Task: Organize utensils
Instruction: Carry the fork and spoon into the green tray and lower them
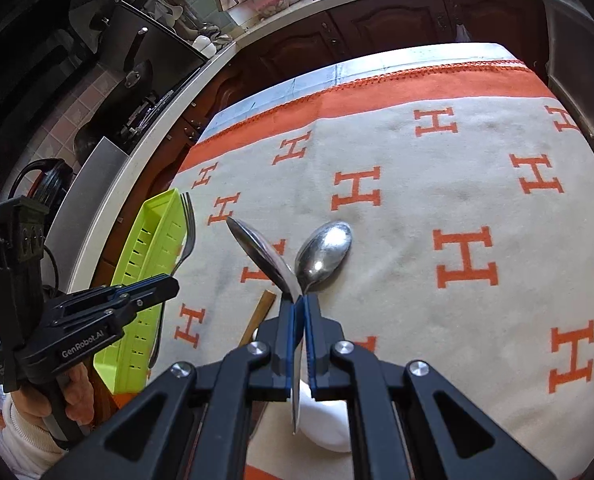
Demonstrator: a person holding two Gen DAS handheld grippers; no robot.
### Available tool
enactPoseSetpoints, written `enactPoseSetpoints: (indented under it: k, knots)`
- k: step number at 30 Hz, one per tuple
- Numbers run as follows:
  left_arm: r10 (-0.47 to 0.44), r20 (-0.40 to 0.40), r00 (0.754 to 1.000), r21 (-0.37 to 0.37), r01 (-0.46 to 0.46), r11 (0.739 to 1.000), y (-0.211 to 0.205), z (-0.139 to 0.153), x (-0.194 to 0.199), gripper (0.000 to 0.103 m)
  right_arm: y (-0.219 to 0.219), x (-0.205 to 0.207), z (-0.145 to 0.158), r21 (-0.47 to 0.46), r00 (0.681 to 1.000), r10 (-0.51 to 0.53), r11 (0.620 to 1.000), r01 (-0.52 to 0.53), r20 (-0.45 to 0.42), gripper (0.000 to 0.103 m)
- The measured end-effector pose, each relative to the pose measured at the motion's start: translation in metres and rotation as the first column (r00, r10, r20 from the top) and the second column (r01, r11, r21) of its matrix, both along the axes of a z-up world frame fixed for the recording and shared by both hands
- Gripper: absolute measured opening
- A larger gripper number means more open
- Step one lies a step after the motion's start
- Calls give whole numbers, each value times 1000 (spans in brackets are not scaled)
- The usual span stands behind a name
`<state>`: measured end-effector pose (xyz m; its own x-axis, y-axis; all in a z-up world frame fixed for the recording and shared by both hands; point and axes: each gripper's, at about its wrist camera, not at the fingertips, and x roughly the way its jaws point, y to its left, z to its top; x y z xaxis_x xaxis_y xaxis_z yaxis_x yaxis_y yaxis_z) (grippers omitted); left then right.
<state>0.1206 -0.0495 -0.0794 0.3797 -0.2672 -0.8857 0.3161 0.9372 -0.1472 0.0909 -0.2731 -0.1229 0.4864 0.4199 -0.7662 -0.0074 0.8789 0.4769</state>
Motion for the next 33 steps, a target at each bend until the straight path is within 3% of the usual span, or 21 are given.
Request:
enactPoseSetpoints:
  k: [5, 10, 15, 20, 27, 33]
  knots:
    - [55, 66, 996, 19, -56, 998, 35, 29, -12, 2, 23, 1, 13, 22, 1000, 29, 999, -29, 1, 5]
    - [144, 118, 983, 66, -152, 986, 78, 39, -16, 2, 61, 8, 27, 35, 996, 86, 996, -86, -12, 5]
    - [216, 111, 970, 71, -224, 972, 120, 29, -18, 3, 108, 18, 37, 46, 990, 137, 990, -136, -38, 5]
    - [224, 94, 970, 89, -232, 969, 143, 3, -19, 3, 155, 32, 37, 48, 985, 154, 987, -150, -80, 5]
    - [196, 36, 980, 41, -197, 979, 161, -30, -14, 3, 202, 52, 24, 20, 983, 113, 994, -111, -145, 5]
    - [207, 62, 976, 10, -208, 978, 176, -27, -14, 9, 225, 66, 8, -19, 979, 58, 998, -63, -197, 5]
